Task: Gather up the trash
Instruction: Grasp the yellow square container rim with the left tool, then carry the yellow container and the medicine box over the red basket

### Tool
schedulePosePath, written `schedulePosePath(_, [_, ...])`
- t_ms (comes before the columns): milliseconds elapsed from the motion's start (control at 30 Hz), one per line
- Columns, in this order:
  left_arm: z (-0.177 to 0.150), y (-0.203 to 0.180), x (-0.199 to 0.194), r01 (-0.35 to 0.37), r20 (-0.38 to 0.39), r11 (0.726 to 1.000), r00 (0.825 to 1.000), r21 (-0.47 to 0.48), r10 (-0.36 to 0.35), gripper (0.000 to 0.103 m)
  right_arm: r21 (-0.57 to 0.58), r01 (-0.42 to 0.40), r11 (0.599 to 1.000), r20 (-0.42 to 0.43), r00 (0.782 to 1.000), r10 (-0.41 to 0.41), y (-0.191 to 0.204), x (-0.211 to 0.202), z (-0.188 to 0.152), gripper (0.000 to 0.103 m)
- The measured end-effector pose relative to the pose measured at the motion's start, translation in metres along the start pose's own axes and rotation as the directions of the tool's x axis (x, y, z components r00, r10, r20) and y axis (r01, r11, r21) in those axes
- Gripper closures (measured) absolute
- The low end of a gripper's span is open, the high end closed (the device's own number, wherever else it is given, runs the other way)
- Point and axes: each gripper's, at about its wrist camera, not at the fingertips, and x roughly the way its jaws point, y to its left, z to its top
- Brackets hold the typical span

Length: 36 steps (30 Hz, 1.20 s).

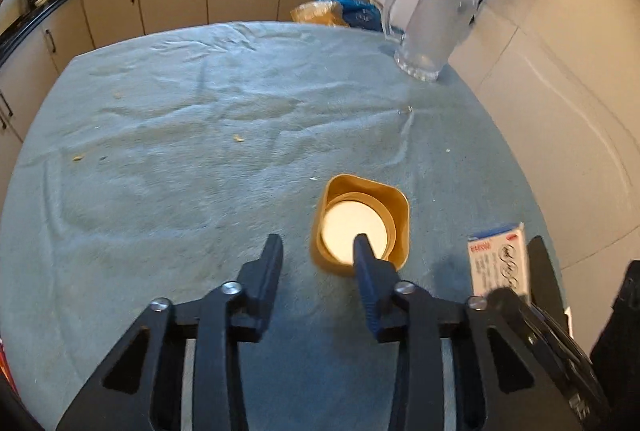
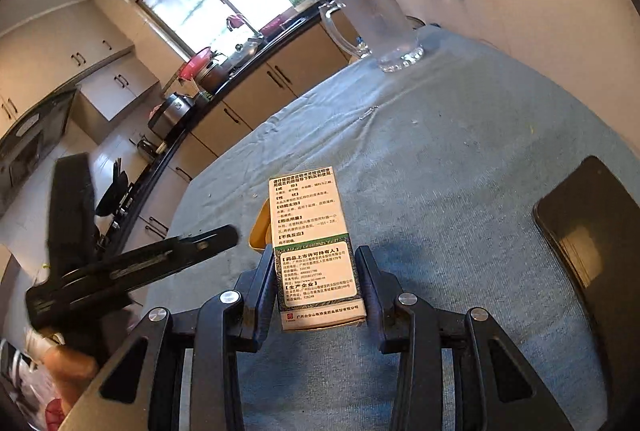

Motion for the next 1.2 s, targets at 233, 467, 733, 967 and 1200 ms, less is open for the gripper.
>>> schedulePosePath(233, [0.003,-0.007,0.032,-0.014,-0.046,1.0,0.999,0.021,0.015,0.085,0.013,0.005,1.0,-0.005,1.0,-0.005,-0.001,0.001,0.0,0.061])
schedulePosePath(467, [-0.018,0.0,0.021,-0.034,-0.01,0.999,0.999,0.031,0.034,0.094,-0.044,0.028,0.999,-0.033,0.999,-0.029,0.009,0.009,-0.003,0.061])
schedulePosePath(733, [-0.066,0.026,-0.026,-0.059,0.062,0.998,0.996,0.026,0.057,0.094,-0.162,0.03,0.986,-0.036,0.999,-0.036,0.029,0.013,-0.011,0.062])
schedulePosePath(967, [-0.109,0.059,-0.073,-0.145,0.154,0.989,0.978,0.0,0.143,0.094,-0.348,-0.034,0.937,-0.045,0.999,0.02,0.068,0.014,-0.03,0.062])
schedulePosePath(1200, [-0.139,0.088,-0.107,-0.17,0.22,0.984,0.959,-0.052,0.177,0.094,-0.453,-0.069,0.889,-0.053,0.997,0.051,0.087,0.015,-0.047,0.062])
